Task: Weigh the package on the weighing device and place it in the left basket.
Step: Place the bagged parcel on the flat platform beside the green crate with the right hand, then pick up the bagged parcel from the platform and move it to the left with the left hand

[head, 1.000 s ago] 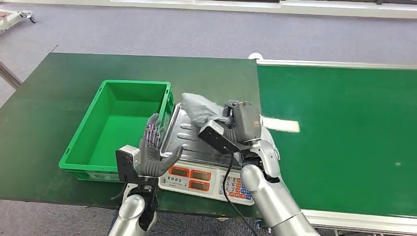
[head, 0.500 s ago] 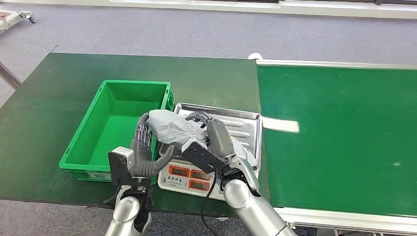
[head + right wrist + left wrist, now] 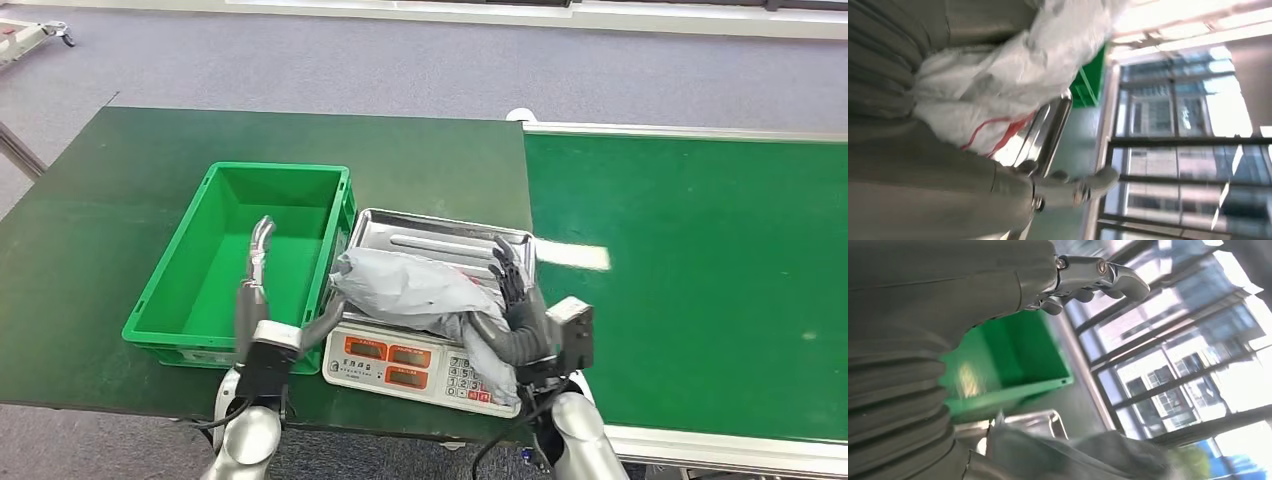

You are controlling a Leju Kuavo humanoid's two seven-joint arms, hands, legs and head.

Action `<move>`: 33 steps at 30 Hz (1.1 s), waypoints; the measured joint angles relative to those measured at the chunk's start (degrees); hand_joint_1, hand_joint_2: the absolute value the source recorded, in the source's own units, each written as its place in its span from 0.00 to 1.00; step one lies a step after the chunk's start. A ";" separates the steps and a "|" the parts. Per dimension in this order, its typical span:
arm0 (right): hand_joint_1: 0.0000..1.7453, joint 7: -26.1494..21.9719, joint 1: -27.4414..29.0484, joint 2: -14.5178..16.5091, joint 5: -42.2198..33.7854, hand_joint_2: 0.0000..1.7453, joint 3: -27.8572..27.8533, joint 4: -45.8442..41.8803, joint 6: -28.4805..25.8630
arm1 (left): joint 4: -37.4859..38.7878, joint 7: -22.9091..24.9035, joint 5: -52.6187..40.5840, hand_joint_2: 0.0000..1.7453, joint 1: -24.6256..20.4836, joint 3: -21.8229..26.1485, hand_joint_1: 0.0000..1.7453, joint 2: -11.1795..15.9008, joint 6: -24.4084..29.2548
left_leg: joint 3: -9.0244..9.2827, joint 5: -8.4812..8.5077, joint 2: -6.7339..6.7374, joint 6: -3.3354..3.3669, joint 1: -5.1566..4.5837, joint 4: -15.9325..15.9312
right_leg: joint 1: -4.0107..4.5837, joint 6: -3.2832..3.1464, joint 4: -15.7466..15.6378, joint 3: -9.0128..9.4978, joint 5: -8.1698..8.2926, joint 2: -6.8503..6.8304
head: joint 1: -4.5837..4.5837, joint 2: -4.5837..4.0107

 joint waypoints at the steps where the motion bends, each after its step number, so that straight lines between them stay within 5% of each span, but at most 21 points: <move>1: 0.00 -0.41 0.54 -0.11 -1.15 1.00 -1.58 0.09 1.85 | 0.61 1.32 -5.62 1.00 -0.98 -1.06 0.00 0.83 -1.56 | 0.00 0.00 -0.01 0.00 -0.01 0.00 | 0.00 0.00 0.00 0.01 0.00 -0.01 | 0.00 0.00; 6: 0.00 -1.07 1.50 -0.30 -2.04 1.00 -6.06 0.68 7.34 | 12.71 2.49 -23.79 1.00 -9.33 -8.47 0.00 4.99 -12.80 | 0.05 0.11 0.01 -0.05 -0.02 0.00 | -0.01 -0.03 0.00 0.01 0.12 0.00 | 0.00 0.00; 14: 0.00 -1.17 4.07 -0.36 -2.93 1.00 -9.64 -0.19 8.54 | 37.46 -2.04 -32.99 1.00 -24.41 -20.86 0.00 6.81 -12.78 | 0.23 0.24 -0.28 0.05 -0.03 -0.01 | -0.02 0.07 0.00 0.39 0.07 -0.24 | 0.01 0.00; 18: 0.00 -1.22 5.72 -0.37 -3.67 1.00 -11.02 -1.49 9.70 | 44.25 -4.76 -32.42 1.00 -29.68 -25.03 1.00 6.61 -13.92 | 0.45 -0.07 -0.41 0.17 -0.11 -0.03 | -0.10 0.11 -0.05 0.92 -0.37 -0.38 | 0.02 0.00; 33: 0.00 0.30 8.13 0.09 -3.77 1.00 -13.41 -5.17 10.82 | 50.29 -10.76 -19.62 1.00 -35.72 -26.64 1.00 3.74 -17.36 | 0.58 0.48 -0.32 0.10 -0.12 -0.02 | -0.11 0.10 -0.08 0.74 0.35 -0.23 | 0.00 0.00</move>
